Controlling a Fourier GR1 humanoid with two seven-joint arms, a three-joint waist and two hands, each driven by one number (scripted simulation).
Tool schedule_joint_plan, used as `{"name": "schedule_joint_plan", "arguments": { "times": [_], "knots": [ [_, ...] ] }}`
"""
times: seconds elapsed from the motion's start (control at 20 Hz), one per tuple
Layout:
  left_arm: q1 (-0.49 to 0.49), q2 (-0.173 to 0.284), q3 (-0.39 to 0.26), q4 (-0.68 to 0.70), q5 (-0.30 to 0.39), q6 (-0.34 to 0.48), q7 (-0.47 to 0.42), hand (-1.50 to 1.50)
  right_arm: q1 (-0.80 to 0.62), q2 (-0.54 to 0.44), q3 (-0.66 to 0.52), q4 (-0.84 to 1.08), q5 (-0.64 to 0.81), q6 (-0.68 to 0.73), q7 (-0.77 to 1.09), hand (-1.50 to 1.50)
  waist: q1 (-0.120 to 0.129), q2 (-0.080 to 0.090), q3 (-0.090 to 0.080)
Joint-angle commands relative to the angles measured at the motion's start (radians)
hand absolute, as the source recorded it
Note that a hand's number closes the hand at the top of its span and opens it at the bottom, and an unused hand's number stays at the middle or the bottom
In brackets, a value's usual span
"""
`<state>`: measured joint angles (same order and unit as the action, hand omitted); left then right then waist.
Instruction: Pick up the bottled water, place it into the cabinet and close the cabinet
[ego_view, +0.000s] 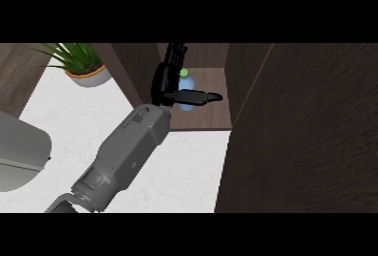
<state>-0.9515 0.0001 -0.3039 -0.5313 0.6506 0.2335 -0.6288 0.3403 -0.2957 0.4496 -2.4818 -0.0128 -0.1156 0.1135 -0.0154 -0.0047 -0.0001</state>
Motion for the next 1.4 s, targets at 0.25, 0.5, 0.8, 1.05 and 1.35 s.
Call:
{"name": "schedule_joint_plan", "arguments": {
  "times": [0.25, 0.5, 0.8, 1.05, 1.35],
  "knots": [
    [0.32, 0.037, -0.104, -0.406, -0.048, 0.048, 0.103, 1.5, -0.013, -0.039, 0.056, -0.105, 0.1, 0.002, 0.094, -1.5, 0.037, -0.01, -0.001],
    [0.495, 0.103, -0.161, -0.581, -0.065, 0.048, 0.142, 1.5, -0.086, -0.133, 0.055, -0.09, 0.095, 0.066, 0.189, 1.5, 0.044, -0.008, -0.001],
    [0.731, 0.237, -0.182, -0.891, -0.085, 0.075, 0.173, 1.5, -0.103, -0.115, 0.213, -0.09, 0.078, 0.082, 0.265, 1.5, 0.034, -0.004, -0.001],
    [0.899, 0.315, -0.192, -1.121, -0.098, 0.096, 0.221, 1.5, -0.232, -0.001, 0.293, -0.045, 0.079, 0.041, 0.369, 1.5, 0.031, 0.0, -0.001],
    [1.032, 0.395, -0.126, -1.196, -0.091, 0.05, 0.167, 1.5, -0.354, 0.153, 0.499, 0.03, 0.211, -0.027, 0.493, 1.5, 0.028, -0.003, -0.002]
  ]
}}
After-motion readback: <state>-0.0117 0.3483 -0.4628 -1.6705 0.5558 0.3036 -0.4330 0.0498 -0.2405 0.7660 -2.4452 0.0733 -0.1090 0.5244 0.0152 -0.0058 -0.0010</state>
